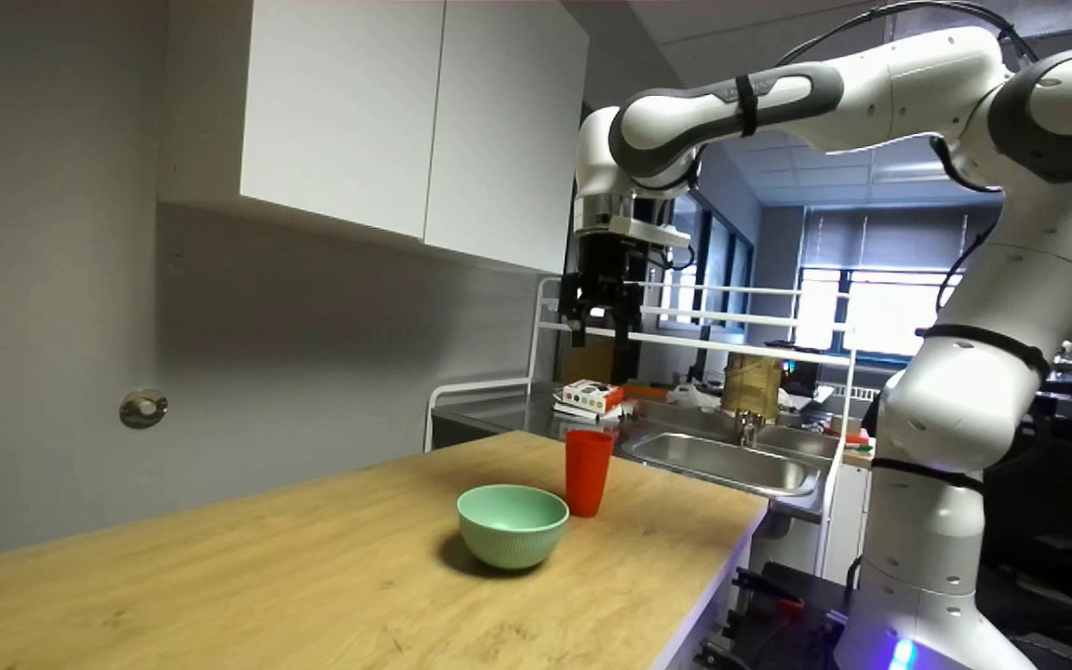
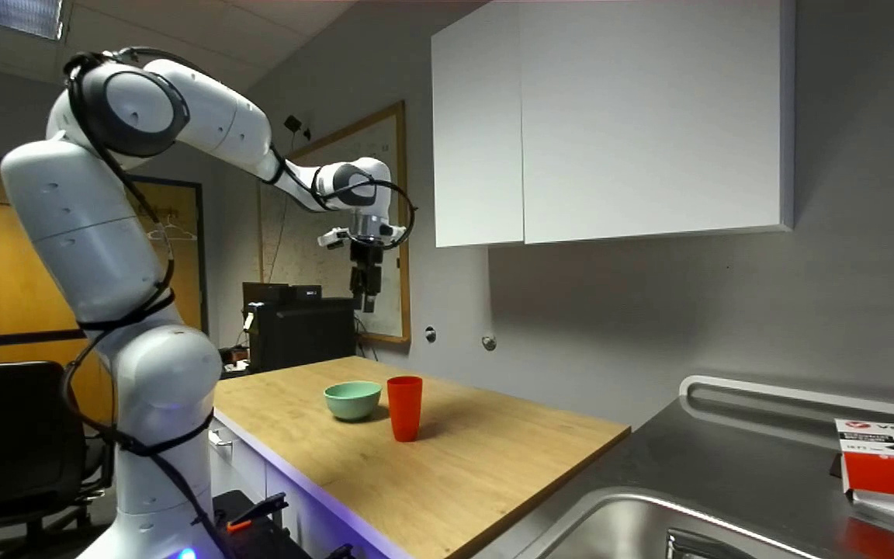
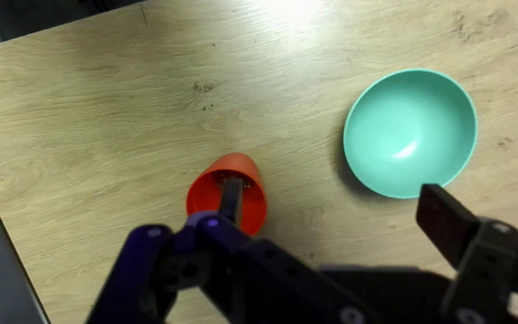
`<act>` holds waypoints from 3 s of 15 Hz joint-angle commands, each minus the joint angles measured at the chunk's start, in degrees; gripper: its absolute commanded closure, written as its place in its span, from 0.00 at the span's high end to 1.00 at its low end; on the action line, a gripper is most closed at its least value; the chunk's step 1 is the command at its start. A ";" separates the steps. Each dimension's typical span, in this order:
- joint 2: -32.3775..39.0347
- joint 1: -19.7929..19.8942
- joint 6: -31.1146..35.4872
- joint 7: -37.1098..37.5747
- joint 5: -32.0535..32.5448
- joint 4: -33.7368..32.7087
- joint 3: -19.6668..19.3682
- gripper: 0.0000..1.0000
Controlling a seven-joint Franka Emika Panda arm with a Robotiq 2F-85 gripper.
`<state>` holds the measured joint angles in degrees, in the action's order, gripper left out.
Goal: Pour the contents from the orange cup into the green bowl
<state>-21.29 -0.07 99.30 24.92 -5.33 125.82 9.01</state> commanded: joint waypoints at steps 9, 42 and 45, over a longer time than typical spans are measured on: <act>12.14 4.72 5.29 -4.24 -1.55 0.12 -10.40 1.00; 20.10 0.53 8.40 4.69 1.37 -6.13 -10.63 0.01; 18.22 -2.23 6.06 14.77 10.41 -7.26 -7.27 0.01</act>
<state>-0.81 -0.32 108.88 31.21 -1.76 120.07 -1.06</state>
